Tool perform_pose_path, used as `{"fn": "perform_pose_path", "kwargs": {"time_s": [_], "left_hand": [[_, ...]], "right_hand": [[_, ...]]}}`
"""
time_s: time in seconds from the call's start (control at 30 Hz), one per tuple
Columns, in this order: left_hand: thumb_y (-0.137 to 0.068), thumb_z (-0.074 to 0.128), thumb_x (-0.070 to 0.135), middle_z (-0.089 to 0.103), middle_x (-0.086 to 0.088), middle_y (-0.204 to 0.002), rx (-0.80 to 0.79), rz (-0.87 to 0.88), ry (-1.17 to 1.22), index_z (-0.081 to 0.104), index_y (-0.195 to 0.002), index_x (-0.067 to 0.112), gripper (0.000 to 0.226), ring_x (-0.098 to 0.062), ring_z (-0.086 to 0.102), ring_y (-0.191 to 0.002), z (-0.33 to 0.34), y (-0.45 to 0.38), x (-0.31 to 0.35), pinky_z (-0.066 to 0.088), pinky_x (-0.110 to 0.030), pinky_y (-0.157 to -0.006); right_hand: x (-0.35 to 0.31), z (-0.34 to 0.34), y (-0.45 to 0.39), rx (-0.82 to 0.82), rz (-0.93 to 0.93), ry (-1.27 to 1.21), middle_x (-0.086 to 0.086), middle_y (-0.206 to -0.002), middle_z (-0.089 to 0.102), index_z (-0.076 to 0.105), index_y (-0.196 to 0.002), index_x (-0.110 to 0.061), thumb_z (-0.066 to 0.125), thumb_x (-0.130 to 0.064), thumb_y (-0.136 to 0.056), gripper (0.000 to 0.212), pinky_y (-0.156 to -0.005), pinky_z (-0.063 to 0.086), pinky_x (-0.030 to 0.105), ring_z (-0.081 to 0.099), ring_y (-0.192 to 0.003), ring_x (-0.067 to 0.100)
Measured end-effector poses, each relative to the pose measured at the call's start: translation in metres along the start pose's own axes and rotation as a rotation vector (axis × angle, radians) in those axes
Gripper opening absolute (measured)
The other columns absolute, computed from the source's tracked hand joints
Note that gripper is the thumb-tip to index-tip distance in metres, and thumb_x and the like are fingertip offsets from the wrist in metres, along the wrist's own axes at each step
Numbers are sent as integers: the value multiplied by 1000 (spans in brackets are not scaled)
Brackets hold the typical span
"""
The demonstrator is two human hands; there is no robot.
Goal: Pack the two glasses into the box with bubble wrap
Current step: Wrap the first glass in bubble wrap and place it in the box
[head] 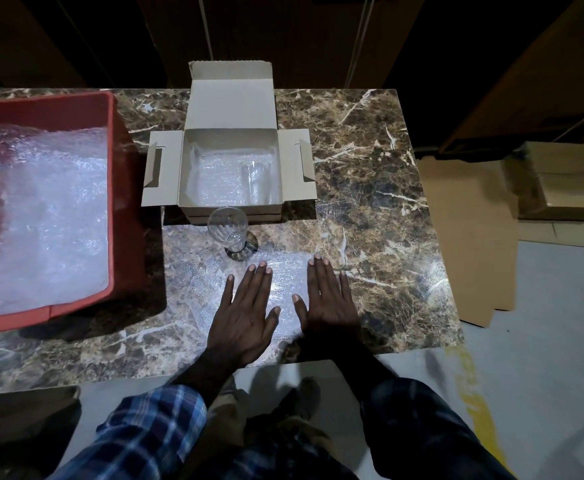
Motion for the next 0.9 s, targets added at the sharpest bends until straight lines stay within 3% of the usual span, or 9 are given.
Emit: {"fn": "perform_pose_path", "kwargs": {"time_s": [0.13,0.3,0.5,0.63,0.73,0.8,0.9], "left_hand": [[-105,29,44,1,-10,-167,-5,-20,5,7,-159,5,69,-21,-4,-155,-2,5,-8,7,-51,-124],[-106,27,43,0,-10,-167,-26,50,-20,9,-159,5,68,-22,-3,-155,-1,2,-4,8,-53,-123],[-105,26,54,-3,-7,-168,-39,17,-1,6,-159,8,74,-20,-6,-154,-2,9,-16,1,-50,-123],[-103,33,54,8,-9,-167,19,121,22,17,-158,7,75,-22,2,-155,-9,20,-14,5,-50,-124],[-102,36,58,19,-10,-165,42,248,15,27,-156,9,74,-23,11,-154,-6,31,-5,11,-50,-123],[-102,38,57,26,-11,-163,63,305,-12,34,-154,8,72,-24,16,-153,-1,36,-1,15,-50,-122],[-103,41,49,42,-12,-155,147,369,0,50,-144,6,60,-27,30,-149,-1,39,2,22,-50,-121]], "right_hand": [[11,-6,2,79,50,12,17,-159,30,32,-152,1,42,-42,-104,65,-118,28,50,27,-149,27],[-2,-1,7,-46,-157,50,10,-165,19,27,-156,-8,36,-41,-104,62,-120,24,51,19,-152,23],[19,-11,16,19,-63,7,19,-158,32,40,-149,0,44,-45,-104,64,-116,31,53,31,-147,30],[14,-22,31,-119,-304,-121,12,-159,34,51,-144,-13,58,-57,-91,69,-123,17,40,31,-147,26],[13,-13,42,-180,-392,-217,10,-150,46,62,-128,-14,53,-45,-97,44,-121,24,41,42,-139,28],[13,-10,43,-139,-378,-234,9,-140,56,66,-115,-13,48,-28,-99,28,-114,36,43,51,-129,28],[11,-20,41,-32,-308,-336,4,-127,65,69,-97,-13,51,-19,-94,19,-112,36,37,56,-121,24]]}}
Point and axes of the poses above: each hand's wrist, its own y-axis away from the middle knuckle, its own z-axis out of the palm, x = y × z, the point moved 4 cm from there along -y, towards the middle knuckle
